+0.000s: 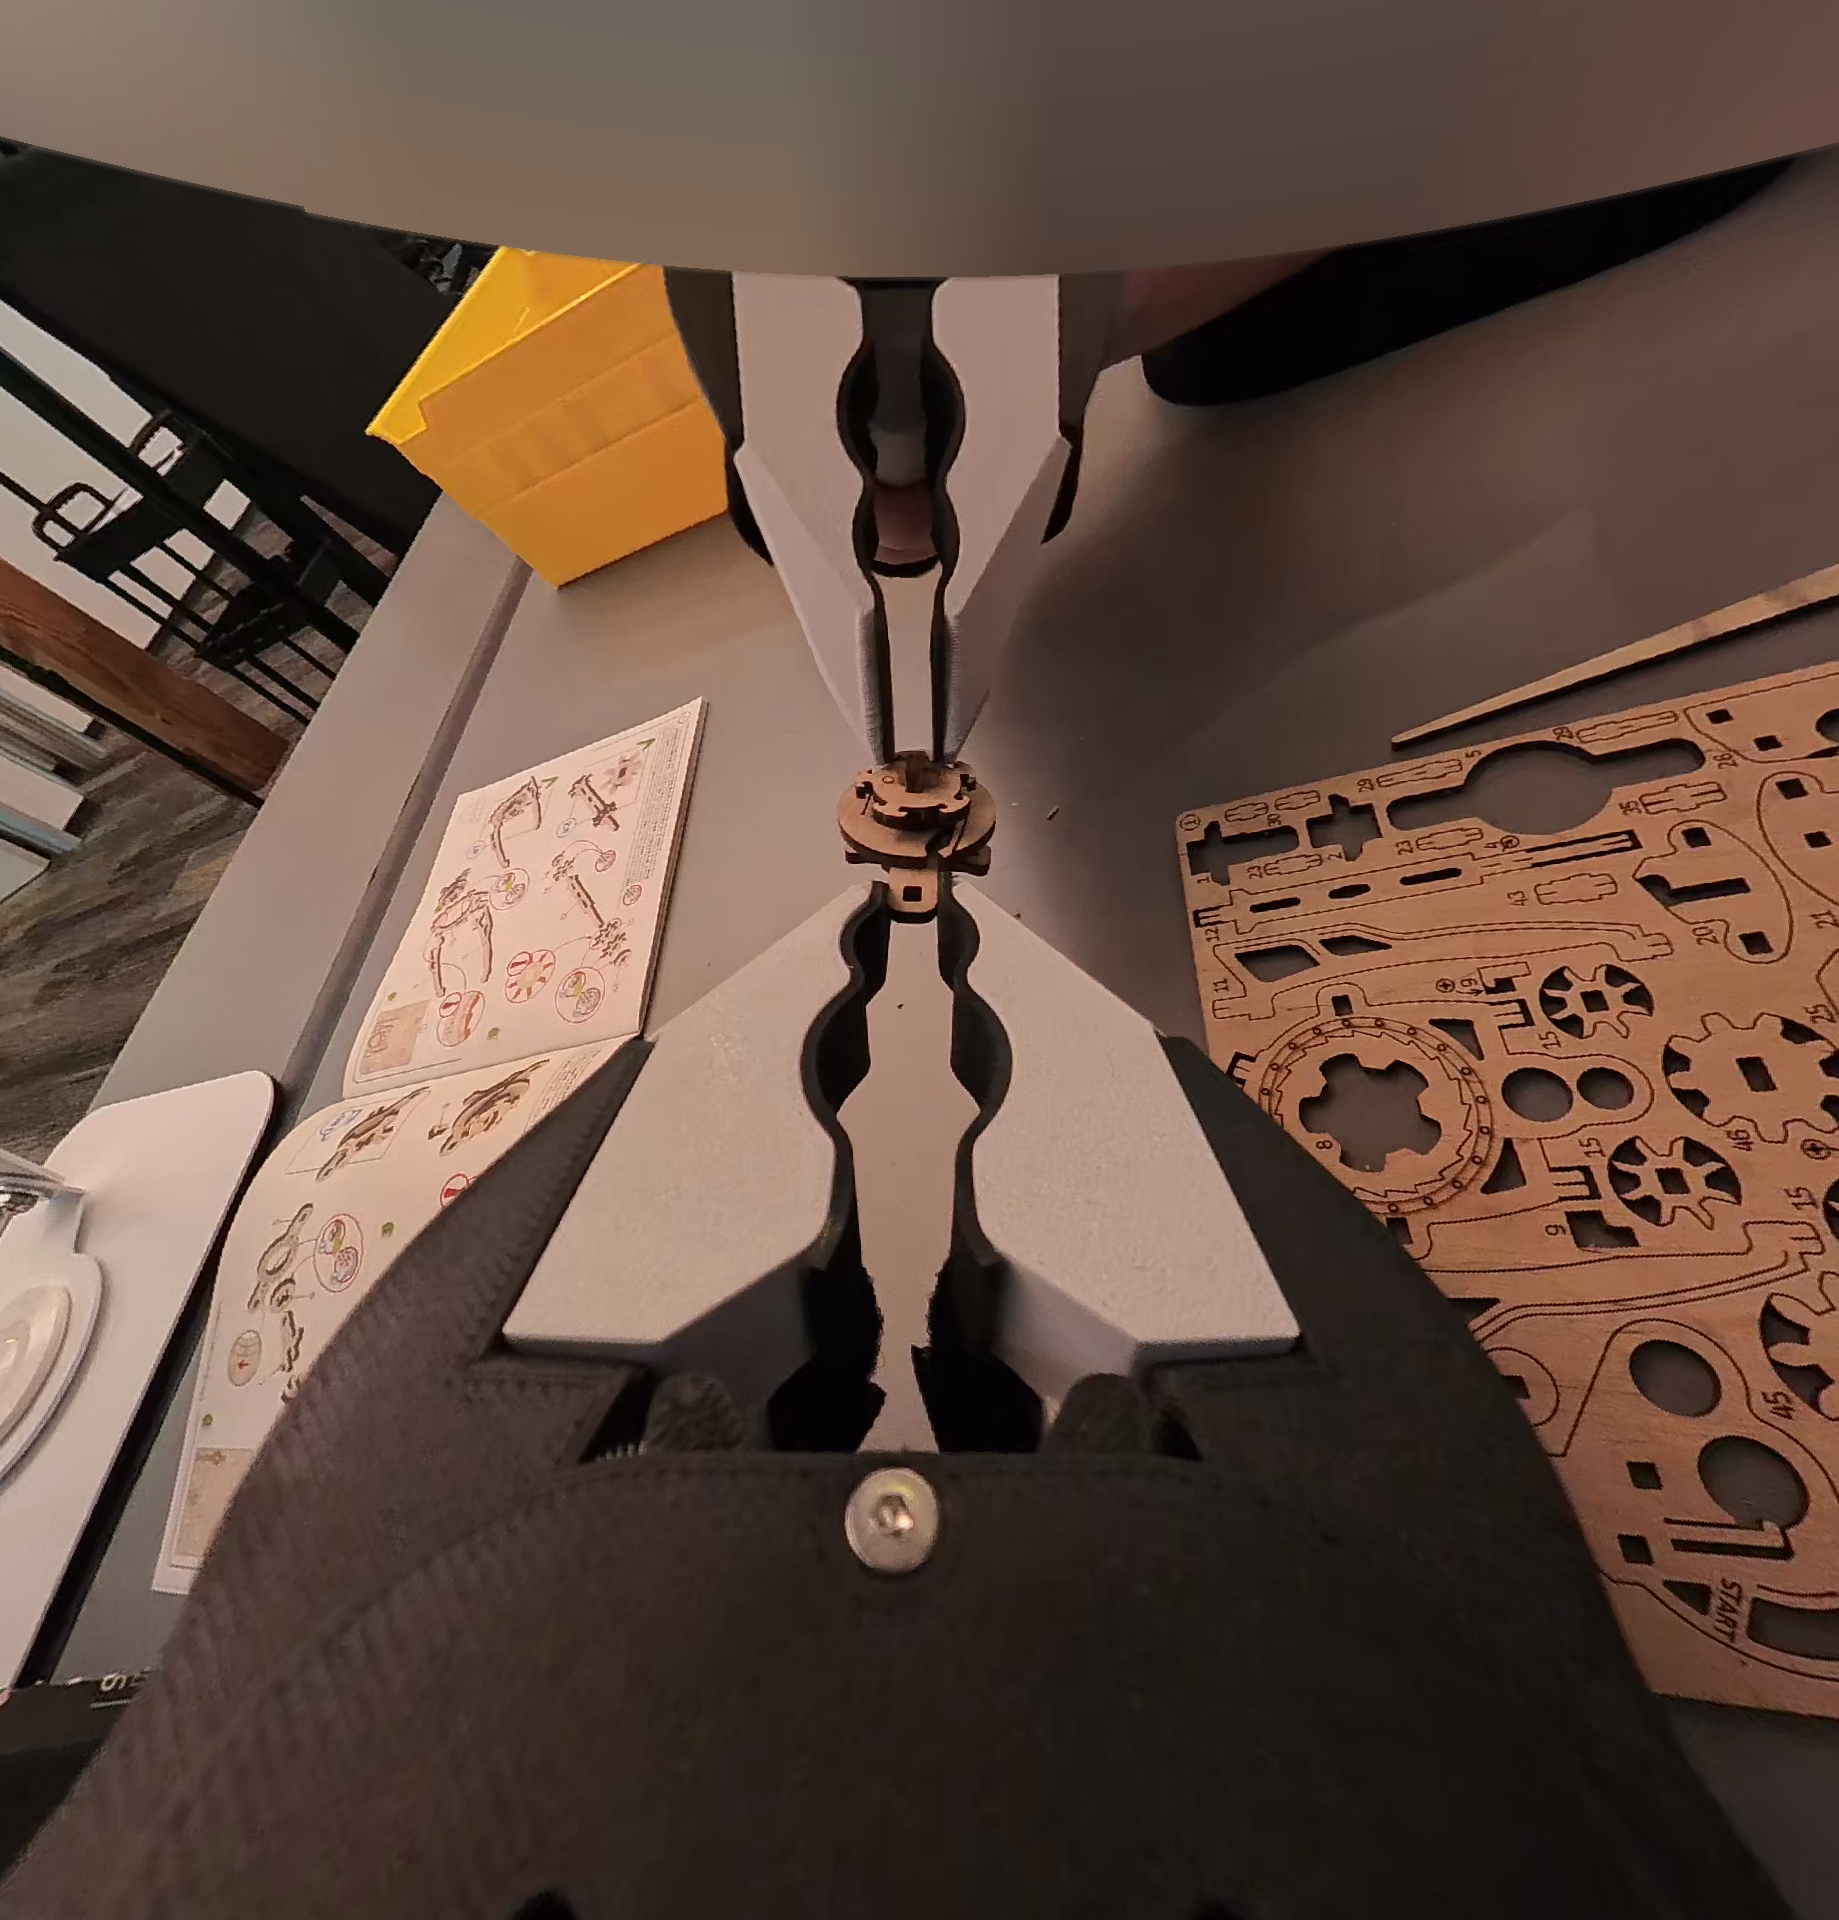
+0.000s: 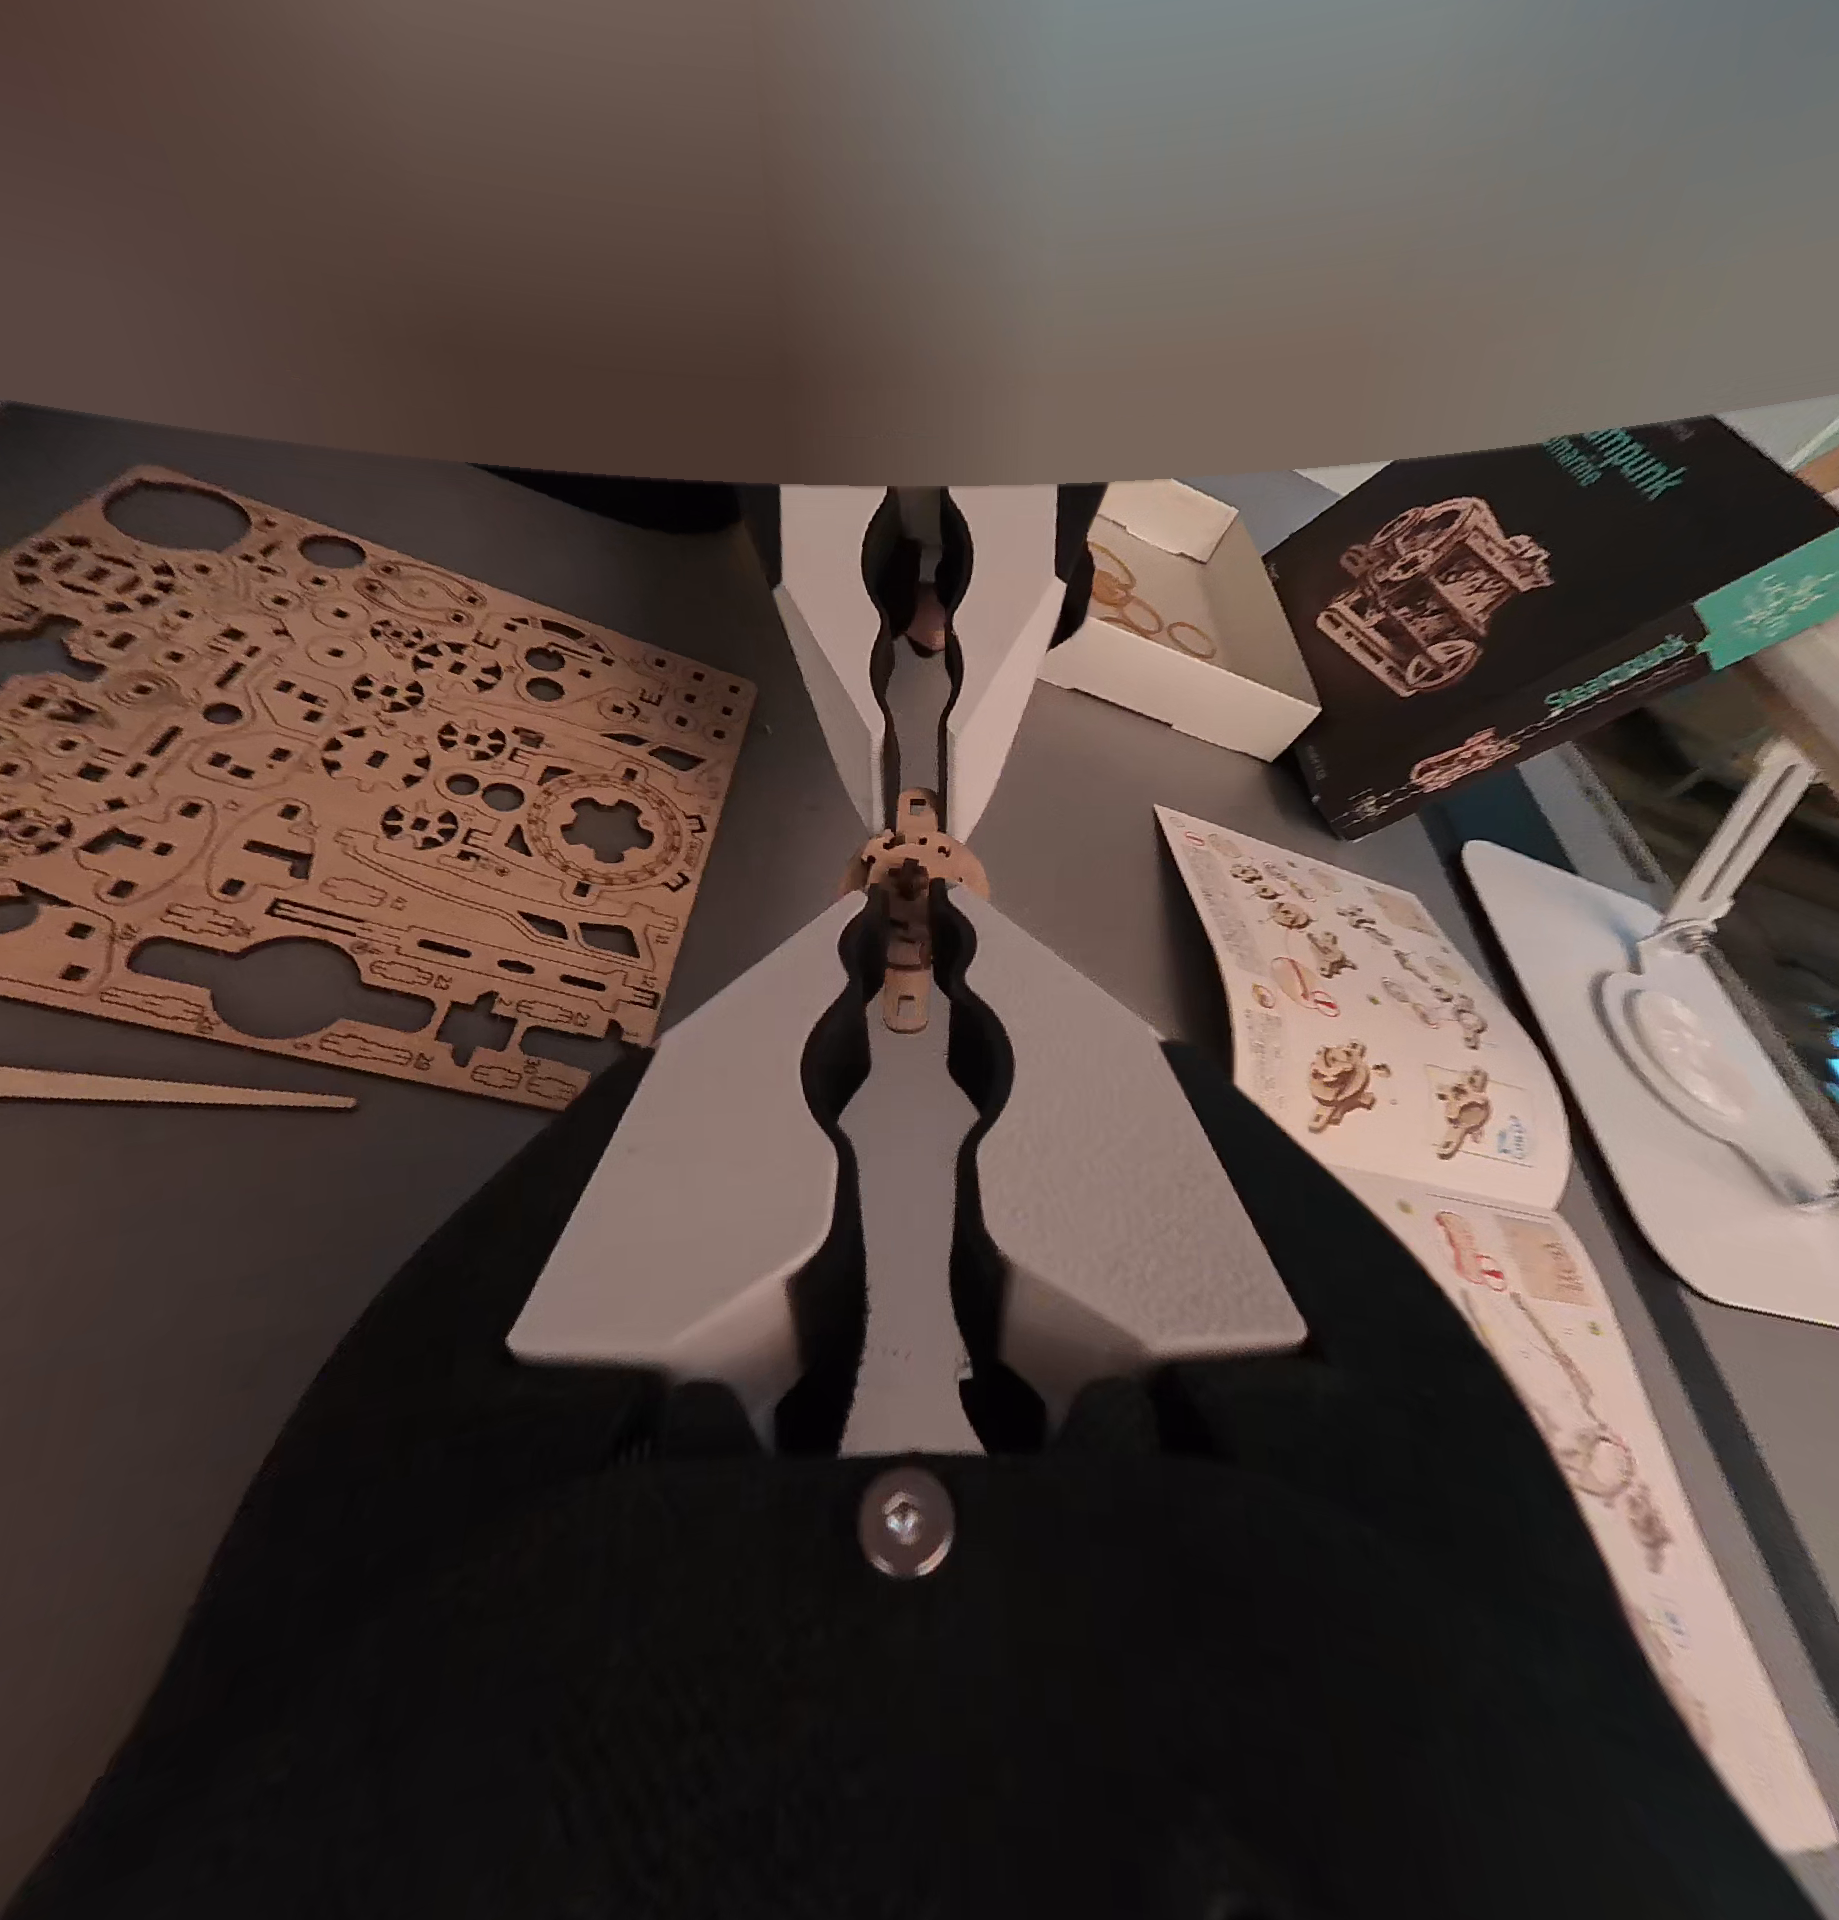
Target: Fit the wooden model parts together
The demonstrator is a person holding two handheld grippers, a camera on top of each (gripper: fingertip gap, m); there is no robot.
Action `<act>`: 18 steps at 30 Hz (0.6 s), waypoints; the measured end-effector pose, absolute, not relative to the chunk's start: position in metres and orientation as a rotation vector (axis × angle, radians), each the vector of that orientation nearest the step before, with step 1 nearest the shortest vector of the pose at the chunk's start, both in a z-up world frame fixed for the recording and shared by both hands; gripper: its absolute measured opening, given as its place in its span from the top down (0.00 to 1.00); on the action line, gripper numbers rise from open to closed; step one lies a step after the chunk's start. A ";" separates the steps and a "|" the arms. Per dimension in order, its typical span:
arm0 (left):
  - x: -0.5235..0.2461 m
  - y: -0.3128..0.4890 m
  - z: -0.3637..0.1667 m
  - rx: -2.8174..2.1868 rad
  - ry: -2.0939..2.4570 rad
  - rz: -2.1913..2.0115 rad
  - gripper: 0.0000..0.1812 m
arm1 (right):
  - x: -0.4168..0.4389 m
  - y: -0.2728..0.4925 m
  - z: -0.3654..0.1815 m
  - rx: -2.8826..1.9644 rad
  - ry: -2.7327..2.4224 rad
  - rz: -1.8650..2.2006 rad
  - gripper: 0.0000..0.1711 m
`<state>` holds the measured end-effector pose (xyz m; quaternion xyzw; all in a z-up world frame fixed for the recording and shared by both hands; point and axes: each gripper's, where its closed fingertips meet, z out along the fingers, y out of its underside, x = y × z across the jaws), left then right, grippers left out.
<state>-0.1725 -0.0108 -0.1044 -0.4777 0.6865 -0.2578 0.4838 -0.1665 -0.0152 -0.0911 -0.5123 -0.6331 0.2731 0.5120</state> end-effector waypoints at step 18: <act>-0.171 -0.021 -0.104 -1.165 1.693 -0.715 0.96 | -0.168 -0.022 -0.092 -1.318 -1.520 0.806 0.98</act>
